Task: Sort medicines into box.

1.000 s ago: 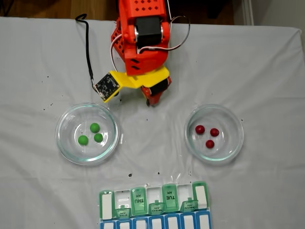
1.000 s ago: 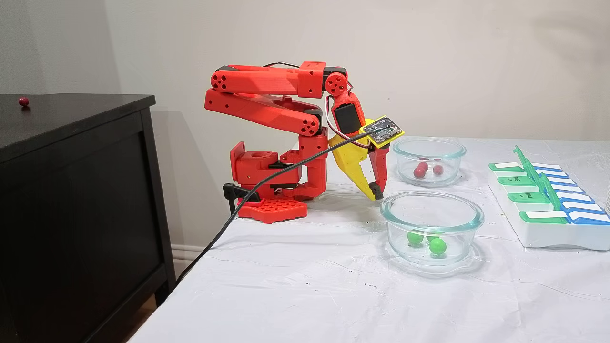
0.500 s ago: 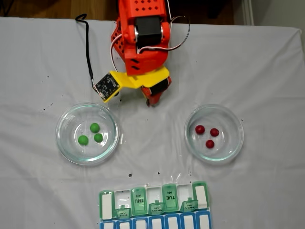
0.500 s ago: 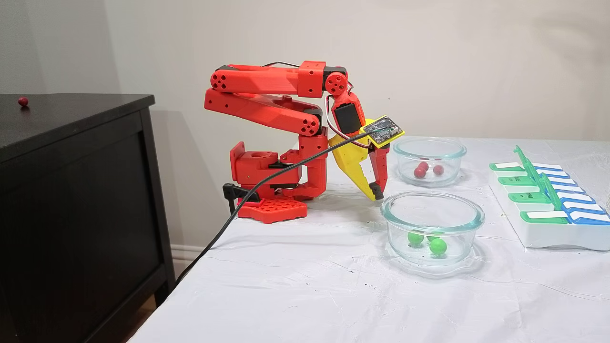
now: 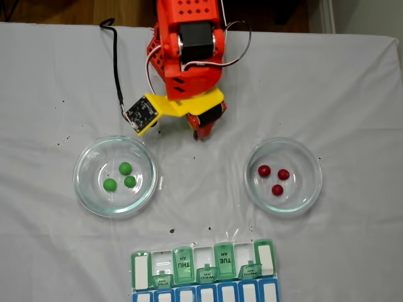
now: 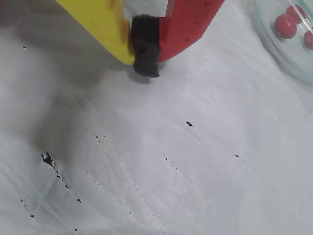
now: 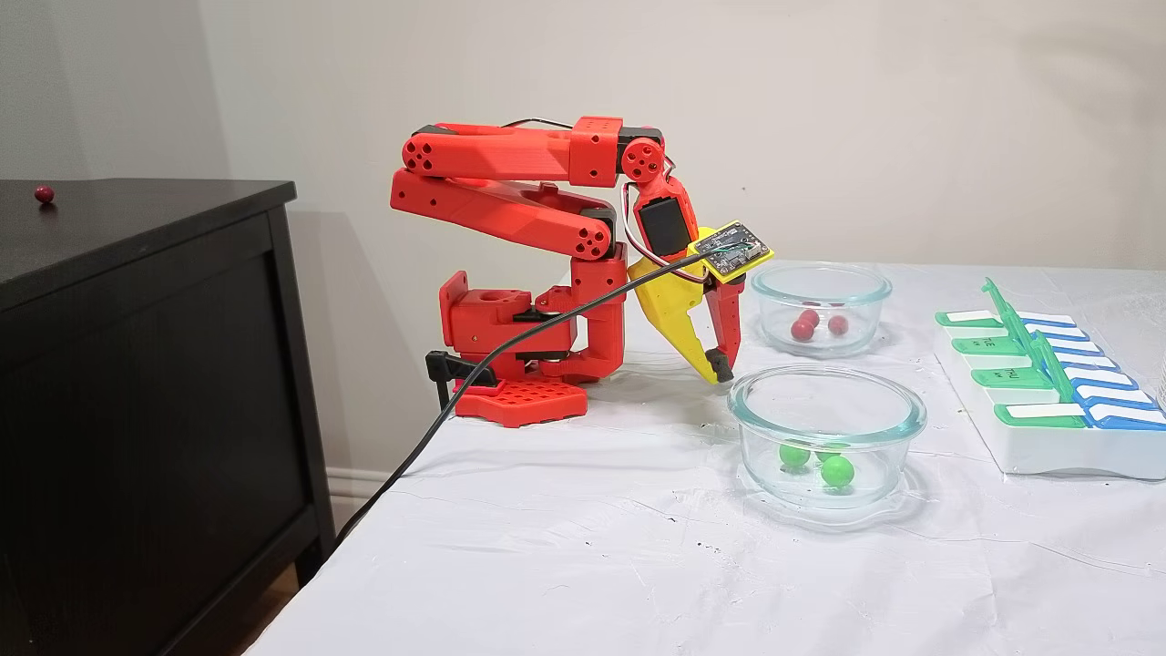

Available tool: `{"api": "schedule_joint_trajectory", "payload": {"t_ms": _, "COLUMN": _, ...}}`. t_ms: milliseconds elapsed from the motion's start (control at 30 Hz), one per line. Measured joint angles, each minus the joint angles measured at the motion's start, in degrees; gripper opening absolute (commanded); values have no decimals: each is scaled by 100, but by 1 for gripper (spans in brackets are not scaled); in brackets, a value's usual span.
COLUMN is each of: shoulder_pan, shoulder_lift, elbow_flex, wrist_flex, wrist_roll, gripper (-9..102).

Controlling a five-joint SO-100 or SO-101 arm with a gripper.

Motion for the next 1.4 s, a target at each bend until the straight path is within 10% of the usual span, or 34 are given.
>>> {"api": "schedule_joint_trajectory", "payload": {"t_ms": 800, "shoulder_pan": -536, "shoulder_lift": 0, "elbow_flex": -26, "wrist_flex": -123, "wrist_roll": -114, "gripper": 10}}
{"api": "schedule_joint_trajectory", "payload": {"t_ms": 1400, "shoulder_pan": -1503, "shoulder_lift": -1081, "elbow_flex": -3199, "wrist_flex": -18, "wrist_roll": 510, "gripper": 3}}
